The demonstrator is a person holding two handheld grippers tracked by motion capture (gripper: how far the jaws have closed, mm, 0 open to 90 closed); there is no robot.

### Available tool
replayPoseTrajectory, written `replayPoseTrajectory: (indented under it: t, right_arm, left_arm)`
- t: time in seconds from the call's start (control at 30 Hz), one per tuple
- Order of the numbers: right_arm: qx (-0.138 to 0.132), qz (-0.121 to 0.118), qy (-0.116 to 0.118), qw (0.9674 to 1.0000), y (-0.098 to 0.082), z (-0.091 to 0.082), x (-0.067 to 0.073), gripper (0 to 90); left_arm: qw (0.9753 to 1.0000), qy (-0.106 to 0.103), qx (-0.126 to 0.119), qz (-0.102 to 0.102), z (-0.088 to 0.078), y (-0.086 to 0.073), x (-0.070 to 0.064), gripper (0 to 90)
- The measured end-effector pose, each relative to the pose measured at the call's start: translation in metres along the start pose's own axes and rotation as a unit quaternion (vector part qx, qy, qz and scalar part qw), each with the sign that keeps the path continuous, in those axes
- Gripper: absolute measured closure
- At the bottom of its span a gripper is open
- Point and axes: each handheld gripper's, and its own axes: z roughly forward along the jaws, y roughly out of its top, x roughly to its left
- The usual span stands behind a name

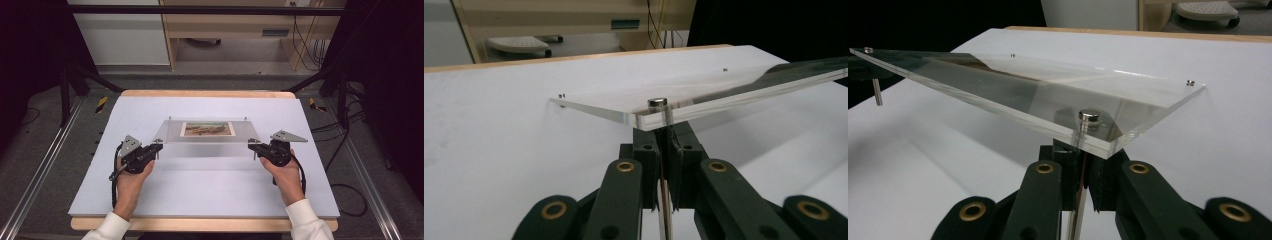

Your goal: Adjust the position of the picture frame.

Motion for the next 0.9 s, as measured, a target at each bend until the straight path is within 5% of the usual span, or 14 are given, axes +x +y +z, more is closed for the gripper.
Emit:
replayPoseTrajectory:
  t: [0.33,0.9]
  right_arm:
    - [0.036,-0.004,0.000,0.9993,-0.018,0.001,0.001,84.6]
    - [0.069,-0.016,-0.006,0.9975,-0.035,0.005,0.005,84.6]
  left_arm:
    - [0.9990,0.002,0.043,0.010,0.000,-0.014,-0.002,83.9]
    - [0.9976,0.009,0.068,0.008,0.005,-0.027,0.001,84.4]
